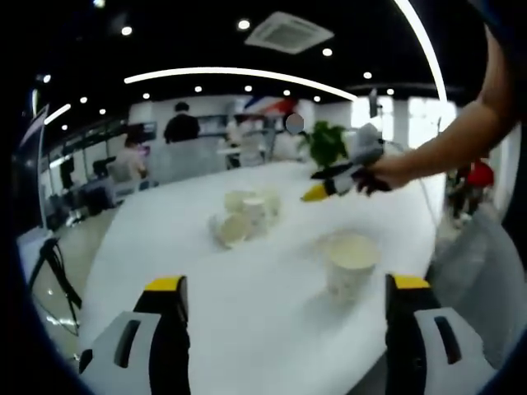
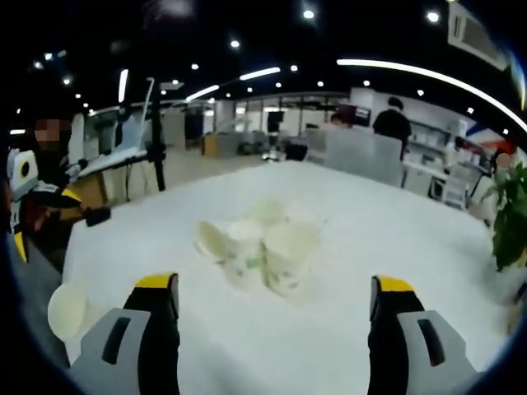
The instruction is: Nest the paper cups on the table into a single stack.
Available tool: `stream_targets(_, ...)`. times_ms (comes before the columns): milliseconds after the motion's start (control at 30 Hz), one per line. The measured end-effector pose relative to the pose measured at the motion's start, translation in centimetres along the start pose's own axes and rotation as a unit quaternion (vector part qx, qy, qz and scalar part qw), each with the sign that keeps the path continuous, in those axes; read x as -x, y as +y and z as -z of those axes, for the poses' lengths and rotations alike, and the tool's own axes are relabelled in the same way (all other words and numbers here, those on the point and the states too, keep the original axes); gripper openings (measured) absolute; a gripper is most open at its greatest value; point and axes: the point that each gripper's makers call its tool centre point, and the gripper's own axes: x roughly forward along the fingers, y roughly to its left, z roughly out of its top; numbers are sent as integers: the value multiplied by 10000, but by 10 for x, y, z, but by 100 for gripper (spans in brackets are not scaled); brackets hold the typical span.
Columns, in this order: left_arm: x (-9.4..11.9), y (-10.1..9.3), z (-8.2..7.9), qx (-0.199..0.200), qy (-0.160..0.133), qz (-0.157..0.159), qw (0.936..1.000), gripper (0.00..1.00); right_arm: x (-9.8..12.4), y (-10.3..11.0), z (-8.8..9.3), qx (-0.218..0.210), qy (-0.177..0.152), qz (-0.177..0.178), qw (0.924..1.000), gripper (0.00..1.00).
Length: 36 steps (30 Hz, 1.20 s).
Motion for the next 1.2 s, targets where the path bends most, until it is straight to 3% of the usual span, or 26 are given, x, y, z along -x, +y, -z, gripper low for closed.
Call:
stream_targets(167,0,1,0,16,-15,-25,10000,97,-15,-11,-9,-3,2,-13,10000,94)
stream_targets(633,-1,3,-1,-23,16,-101,9999,96,-49,-25,-12,141,139,-149,9997,90)
stream_targets(833,-2,3,0,-23,45,-95,9999,95,-61,-27,-9,276,190,-163,9993,77)
stream_targets(1200,-3,2,2,12,94,-94,9999,94,-80,-23,13,312,466,-207,9982,60)
